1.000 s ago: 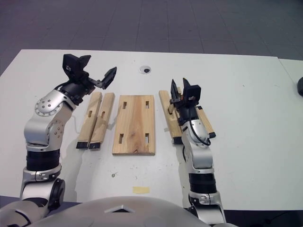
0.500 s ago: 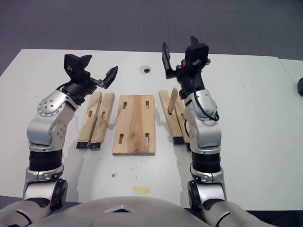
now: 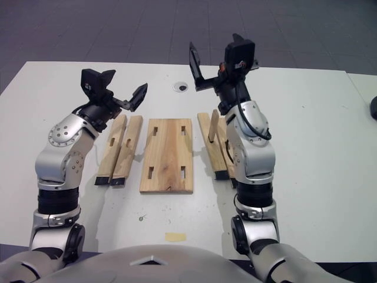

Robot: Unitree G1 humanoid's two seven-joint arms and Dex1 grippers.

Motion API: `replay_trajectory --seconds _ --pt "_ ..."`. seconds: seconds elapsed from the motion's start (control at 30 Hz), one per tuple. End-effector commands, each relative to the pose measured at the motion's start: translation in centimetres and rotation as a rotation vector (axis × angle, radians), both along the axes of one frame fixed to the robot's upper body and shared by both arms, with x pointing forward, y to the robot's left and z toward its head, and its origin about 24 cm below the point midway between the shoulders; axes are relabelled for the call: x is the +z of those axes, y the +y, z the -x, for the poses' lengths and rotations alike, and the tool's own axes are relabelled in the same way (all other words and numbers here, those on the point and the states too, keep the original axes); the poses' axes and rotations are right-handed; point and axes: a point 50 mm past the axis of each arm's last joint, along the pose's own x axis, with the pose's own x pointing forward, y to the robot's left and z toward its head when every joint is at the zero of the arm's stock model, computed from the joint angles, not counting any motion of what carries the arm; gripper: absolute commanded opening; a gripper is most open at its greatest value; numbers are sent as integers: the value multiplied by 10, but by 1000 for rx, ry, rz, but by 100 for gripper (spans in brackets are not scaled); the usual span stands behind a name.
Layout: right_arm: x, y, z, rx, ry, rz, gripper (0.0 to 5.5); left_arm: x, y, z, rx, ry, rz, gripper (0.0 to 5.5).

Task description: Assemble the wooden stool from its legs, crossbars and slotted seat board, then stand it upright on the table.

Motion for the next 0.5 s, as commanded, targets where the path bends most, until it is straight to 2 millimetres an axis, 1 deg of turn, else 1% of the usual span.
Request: replay_trajectory --seconds 0.03,0.1,0.13,0.23,0.37,0.4,0.47,0.5 --pt "-32 -3 2 -10 133 16 539 -1 1 -1 11 3 -17 540" --pt "-25 -2 2 -10 111 4 539 0 2 -2 12 3 -20 540" --pt "-18 -3 1 -14 88 -8 539 0 2 -3 11 3 -21 540" --pt "8 -5 0 -19 -10 -46 539 0 0 -3 5 2 -17 540" --pt "49 -7 3 -10 -139 -107 539 0 0 -3 9 -1 -15 540" --pt "57 -6 3 -5 -158 -117 539 0 1 -2 14 -1 -15 540" --pt "68 -4 5 3 -188 -123 539 0 2 -2 19 -1 -16 540" --pt "68 -1 5 15 -180 -123 539 -1 2 -2 21 0 -16 540"
